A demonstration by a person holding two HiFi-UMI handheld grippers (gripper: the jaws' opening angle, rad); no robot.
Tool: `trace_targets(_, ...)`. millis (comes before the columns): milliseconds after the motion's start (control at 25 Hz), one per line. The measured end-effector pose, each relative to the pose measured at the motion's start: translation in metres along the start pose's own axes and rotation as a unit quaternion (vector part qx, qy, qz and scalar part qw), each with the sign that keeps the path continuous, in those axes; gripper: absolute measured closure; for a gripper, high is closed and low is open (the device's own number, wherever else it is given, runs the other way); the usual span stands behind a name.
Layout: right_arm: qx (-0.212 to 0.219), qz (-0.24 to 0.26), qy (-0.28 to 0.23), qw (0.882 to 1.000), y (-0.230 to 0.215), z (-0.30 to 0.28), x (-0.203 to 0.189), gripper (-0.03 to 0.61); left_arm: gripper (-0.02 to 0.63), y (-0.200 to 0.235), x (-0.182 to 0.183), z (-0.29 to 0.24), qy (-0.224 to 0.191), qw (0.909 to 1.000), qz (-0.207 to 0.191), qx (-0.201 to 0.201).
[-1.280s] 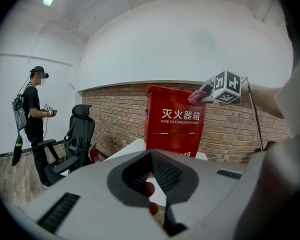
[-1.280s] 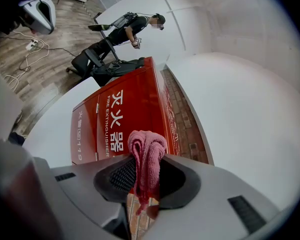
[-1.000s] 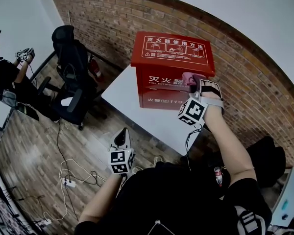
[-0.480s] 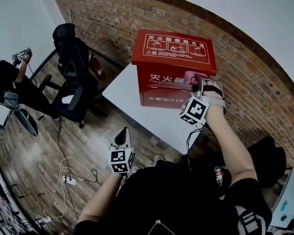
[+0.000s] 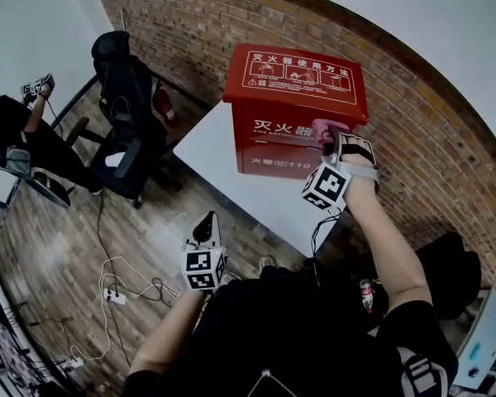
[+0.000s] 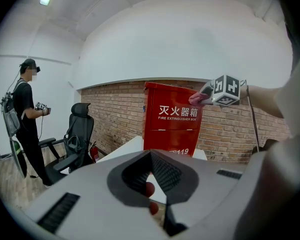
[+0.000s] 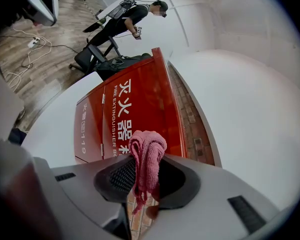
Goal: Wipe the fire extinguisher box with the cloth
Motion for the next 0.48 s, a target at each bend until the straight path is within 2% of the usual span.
trace_targets(480, 0.008, 0.004, 0.005, 1.000, 0.025, -0.021, -0.003, 0.469, 0.586, 0.003, -0.007, 0.009, 0.012, 0.9999, -0.002, 0.000)
Point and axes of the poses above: the fingertips, and each gripper's own axes: z backward along the fingers, y to its left, x out of its top, the point moved 10 cm from there along z, backward along the fingers, and after that the axes turned 14 degrees about x, right-handed, at the moved point
